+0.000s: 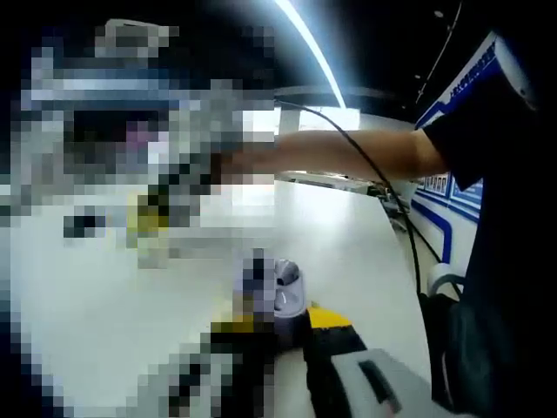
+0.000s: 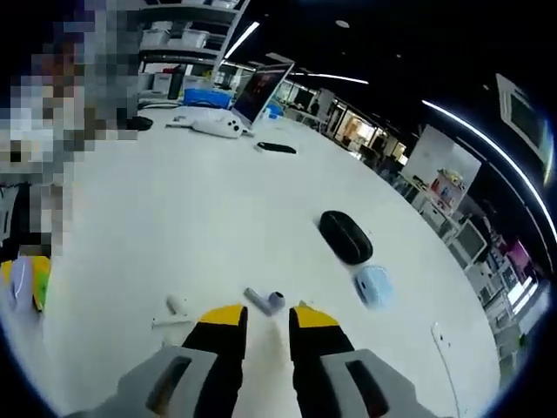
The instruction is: Pick up the earbuds from the table and place the earbuds into the earbud case
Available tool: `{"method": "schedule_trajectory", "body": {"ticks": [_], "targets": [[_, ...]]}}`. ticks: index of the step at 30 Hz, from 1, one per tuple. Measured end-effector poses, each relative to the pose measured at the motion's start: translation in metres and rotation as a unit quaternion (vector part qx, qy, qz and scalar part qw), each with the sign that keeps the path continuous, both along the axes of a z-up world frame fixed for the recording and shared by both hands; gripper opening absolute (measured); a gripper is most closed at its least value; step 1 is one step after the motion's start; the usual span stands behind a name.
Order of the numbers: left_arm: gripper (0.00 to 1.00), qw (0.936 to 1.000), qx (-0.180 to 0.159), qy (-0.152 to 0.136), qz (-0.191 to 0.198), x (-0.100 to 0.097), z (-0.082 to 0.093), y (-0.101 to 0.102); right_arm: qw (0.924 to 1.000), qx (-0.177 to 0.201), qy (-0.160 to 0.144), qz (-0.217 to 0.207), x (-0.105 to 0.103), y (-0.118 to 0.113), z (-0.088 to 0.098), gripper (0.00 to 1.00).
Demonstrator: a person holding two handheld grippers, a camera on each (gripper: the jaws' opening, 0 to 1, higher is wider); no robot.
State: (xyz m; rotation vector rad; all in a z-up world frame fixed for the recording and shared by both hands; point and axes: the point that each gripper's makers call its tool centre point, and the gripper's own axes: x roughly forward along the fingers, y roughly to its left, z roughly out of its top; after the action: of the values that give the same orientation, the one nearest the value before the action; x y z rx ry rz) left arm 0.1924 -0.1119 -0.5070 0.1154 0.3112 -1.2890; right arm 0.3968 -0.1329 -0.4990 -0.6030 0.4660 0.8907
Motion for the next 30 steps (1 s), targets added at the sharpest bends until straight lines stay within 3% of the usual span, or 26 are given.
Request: {"method": "schedule_trajectory", "body": {"ticks": [4, 10, 20, 26, 30], "targets": [[0.19, 1.0, 0.0, 0.0, -0.001, 0.0, 0.0, 0.0, 0.9997, 0.015, 0.02, 0.001, 0.006, 0.004, -0.006, 0.23], [0.19, 1.0, -0.002, 0.003, -0.001, 0.0, 0.0, 0.0, 0.9991, 0.032, 0.027, 0.004, 0.008, 0.01, -0.006, 0.22], [0.19, 1.0, -0.002, 0.003, 0.0, 0.0, 0.0, 0.0, 0.9979, 0.042, 0.048, 0.006, -0.011, 0.009, -0.009, 0.21], [0.19, 1.0, -0.002, 0.002, 0.0, 0.0, 0.0, 0.0, 0.9982, 0.035, 0.045, 0.02, -0.026, 0.01, -0.011, 0.18], [0.19, 1.0, -0.001, 0.002, 0.0, 0.0, 0.0, -0.001, 0.9989, 0.028, 0.033, 0.017, -0.023, 0.009, -0.011, 0.17]]}}
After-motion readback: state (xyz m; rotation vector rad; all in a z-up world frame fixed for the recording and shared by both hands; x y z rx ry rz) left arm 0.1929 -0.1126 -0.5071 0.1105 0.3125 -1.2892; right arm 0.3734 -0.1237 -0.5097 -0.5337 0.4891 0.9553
